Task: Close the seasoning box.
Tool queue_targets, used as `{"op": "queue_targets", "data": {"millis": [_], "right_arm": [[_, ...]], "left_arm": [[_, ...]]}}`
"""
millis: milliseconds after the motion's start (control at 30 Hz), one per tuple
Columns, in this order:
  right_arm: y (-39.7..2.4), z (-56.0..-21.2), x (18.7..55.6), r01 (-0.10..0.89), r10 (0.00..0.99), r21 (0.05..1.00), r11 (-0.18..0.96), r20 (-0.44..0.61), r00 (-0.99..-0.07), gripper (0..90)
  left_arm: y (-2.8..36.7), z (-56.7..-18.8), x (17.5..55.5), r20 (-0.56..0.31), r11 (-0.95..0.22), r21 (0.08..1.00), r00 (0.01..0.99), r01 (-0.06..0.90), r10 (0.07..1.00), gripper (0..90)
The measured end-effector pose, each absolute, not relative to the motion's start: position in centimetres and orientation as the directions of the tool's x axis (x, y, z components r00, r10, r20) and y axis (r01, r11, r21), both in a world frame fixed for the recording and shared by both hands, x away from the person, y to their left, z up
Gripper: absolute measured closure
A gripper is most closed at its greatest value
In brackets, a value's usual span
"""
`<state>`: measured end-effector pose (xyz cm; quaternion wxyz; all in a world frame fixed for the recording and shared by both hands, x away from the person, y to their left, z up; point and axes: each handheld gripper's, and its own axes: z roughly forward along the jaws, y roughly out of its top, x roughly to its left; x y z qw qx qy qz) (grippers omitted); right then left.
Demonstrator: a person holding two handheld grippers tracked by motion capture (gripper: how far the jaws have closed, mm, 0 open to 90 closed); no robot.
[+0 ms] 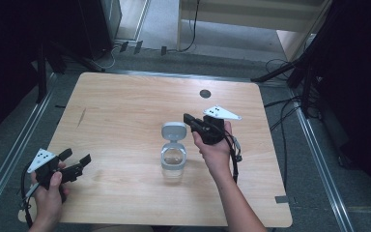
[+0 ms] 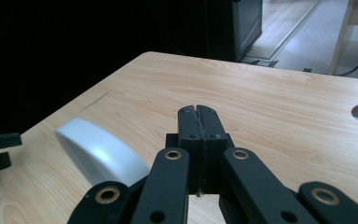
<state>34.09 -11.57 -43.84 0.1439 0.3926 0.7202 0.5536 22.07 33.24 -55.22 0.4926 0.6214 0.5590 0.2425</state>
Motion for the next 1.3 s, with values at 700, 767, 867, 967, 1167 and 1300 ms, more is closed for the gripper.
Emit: {"op": "queue_targets", "data": {"millis": [700,767,867,967,1167,1300], "right_arm": [[-13.2,-44.2,31.2,0.352,0.743,0.931,0.09,0.173,-0.647,61.0],[-13.6,-44.2,31.5,0.354,0.772,0.931,0.092,0.158,-0.616,39.0],[-14.1,-44.3,31.5,0.345,0.791,0.934,0.094,0.141,-0.596,29.9],[-14.6,-44.3,31.5,0.348,0.797,0.932,0.104,0.131,-0.59,26.0],[-16.3,-44.5,31.4,0.353,0.825,0.93,0.097,0.124,-0.552,25.3],[-18.0,-45.0,31.1,0.361,0.841,0.928,0.091,0.122,-0.527,25.3]], "left_arm": [[33.3,-55.2,22.1,-0.246,0.106,0.886,0.264,0.452,0.933,15.6],[33.3,-55.2,22.1,-0.246,0.106,0.886,0.264,0.452,0.933,15.6],[33.3,-55.2,22.1,-0.247,0.106,0.886,0.264,0.452,0.932,15.6],[33.3,-55.2,22.1,-0.249,0.108,0.885,0.265,0.452,0.932,15.6],[33.3,-55.2,22.1,-0.248,0.107,0.885,0.265,0.452,0.932,15.6],[33.3,-55.2,22.1,-0.249,0.108,0.886,0.265,0.45,0.932,15.7]]}}
